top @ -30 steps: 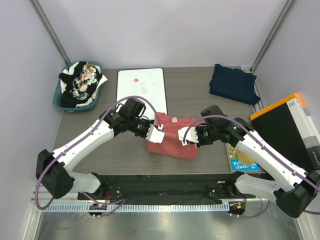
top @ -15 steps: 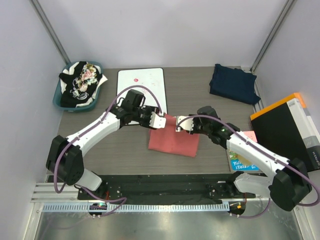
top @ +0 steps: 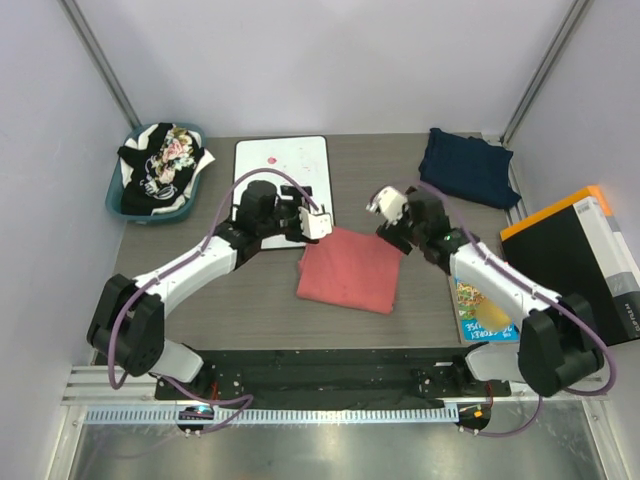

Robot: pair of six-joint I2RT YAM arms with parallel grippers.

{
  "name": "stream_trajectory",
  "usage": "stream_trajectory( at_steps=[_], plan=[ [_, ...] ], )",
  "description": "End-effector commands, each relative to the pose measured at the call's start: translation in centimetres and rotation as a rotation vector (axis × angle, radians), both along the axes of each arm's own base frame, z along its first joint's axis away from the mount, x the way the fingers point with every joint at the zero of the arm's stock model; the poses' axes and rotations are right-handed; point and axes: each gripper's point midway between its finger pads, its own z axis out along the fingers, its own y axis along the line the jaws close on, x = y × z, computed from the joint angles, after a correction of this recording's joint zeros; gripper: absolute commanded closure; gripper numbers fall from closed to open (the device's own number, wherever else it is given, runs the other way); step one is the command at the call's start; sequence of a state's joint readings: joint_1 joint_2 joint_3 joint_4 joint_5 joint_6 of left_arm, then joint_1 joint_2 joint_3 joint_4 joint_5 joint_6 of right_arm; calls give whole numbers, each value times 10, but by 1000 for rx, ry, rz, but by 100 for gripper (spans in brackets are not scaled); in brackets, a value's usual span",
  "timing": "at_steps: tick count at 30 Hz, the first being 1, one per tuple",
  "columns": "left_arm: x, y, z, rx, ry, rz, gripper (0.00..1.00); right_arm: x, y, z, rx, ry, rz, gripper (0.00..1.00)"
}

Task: Fold and stack the t-shirts
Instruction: Fold the long partially folded tshirt into a neat square, then put the neatly folded tshirt into the corner of the board with the right arm

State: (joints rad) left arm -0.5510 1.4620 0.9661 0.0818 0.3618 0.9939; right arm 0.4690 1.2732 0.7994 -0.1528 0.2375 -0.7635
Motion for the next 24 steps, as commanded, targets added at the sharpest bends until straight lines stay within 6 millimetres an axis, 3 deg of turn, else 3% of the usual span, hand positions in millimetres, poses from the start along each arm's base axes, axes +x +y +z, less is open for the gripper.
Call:
stream_trajectory(
  at_steps=[1,2,4,7,11,16,24],
  plan=[
    [-23,2,-13,111,26,-85,21,-35,35,-21,610,479,-135,10],
    [-28,2,-24,136,40,-106,20,-42,33,-27,690,564,-164,11],
    [-36,7,-58,247,46,-168,18,-74,55,-44,821,781,-156,14],
    [-39,9,-92,376,23,-220,0,-77,65,-52,929,849,-167,10],
    [-37,3,-117,511,25,-193,0,-81,70,-60,1170,1007,-316,9],
    [-34,-10,-107,481,40,-134,0,-77,67,-60,1256,1023,-386,9],
    [-63,-20,-110,498,31,-169,0,-98,51,-67,1246,992,-488,11]
  ],
)
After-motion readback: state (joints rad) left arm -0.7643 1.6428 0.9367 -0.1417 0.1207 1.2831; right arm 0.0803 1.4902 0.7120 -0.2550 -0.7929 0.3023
